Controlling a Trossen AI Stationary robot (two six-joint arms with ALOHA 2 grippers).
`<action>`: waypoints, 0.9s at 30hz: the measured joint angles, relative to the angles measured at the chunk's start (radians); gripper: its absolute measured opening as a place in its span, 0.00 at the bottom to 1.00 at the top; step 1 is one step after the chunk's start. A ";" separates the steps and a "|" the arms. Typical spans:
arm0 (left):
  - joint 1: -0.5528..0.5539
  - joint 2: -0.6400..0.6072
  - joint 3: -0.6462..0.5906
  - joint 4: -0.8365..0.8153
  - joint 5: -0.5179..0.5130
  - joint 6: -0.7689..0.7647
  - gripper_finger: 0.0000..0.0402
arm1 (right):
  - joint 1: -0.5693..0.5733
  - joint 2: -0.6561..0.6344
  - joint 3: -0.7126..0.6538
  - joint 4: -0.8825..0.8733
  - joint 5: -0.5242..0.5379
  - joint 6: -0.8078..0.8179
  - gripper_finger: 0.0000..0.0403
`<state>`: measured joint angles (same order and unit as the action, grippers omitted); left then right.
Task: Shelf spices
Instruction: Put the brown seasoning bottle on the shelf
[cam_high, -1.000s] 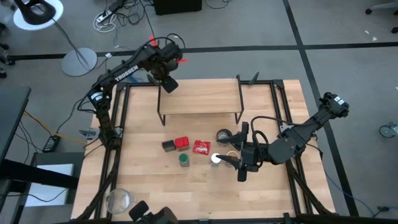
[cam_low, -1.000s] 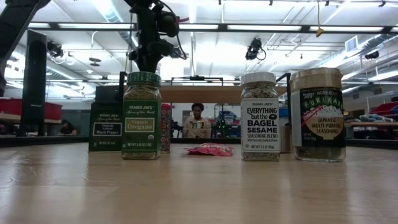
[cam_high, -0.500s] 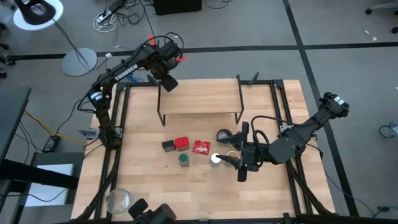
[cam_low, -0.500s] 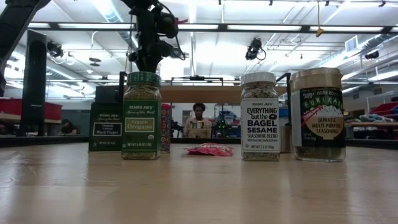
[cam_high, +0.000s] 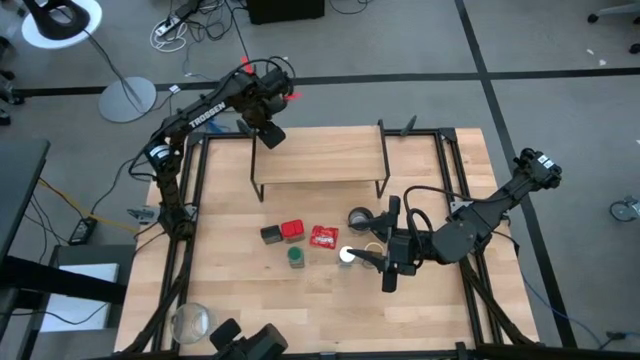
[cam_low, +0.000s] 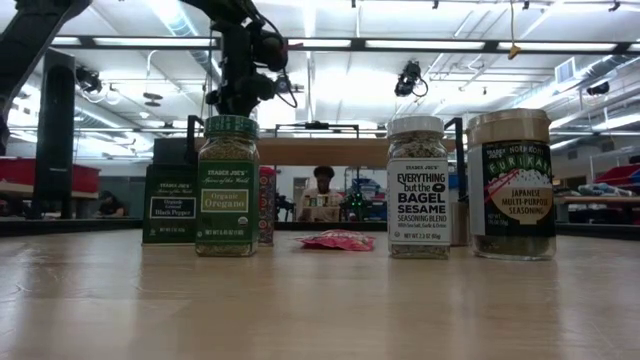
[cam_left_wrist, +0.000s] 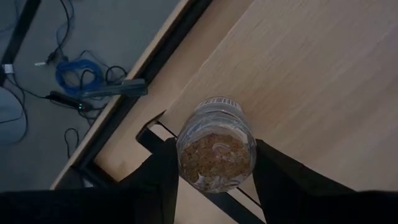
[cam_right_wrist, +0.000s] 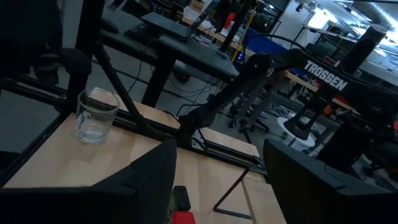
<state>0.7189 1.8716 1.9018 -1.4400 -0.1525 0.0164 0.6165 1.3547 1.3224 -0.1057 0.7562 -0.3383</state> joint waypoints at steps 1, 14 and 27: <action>0.000 0.001 0.000 0.006 -0.003 0.003 0.41 | 0.002 0.000 0.000 0.000 0.001 0.001 0.60; -0.011 0.008 0.017 0.029 0.008 0.038 0.55 | 0.010 0.000 0.000 0.000 0.001 -0.011 0.60; -0.026 0.007 0.019 0.009 0.004 0.040 0.65 | 0.010 0.000 0.000 0.000 0.000 -0.013 0.60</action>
<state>0.6929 1.8790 1.9205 -1.4308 -0.1486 0.0559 0.6262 1.3548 1.3224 -0.1061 0.7567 -0.3511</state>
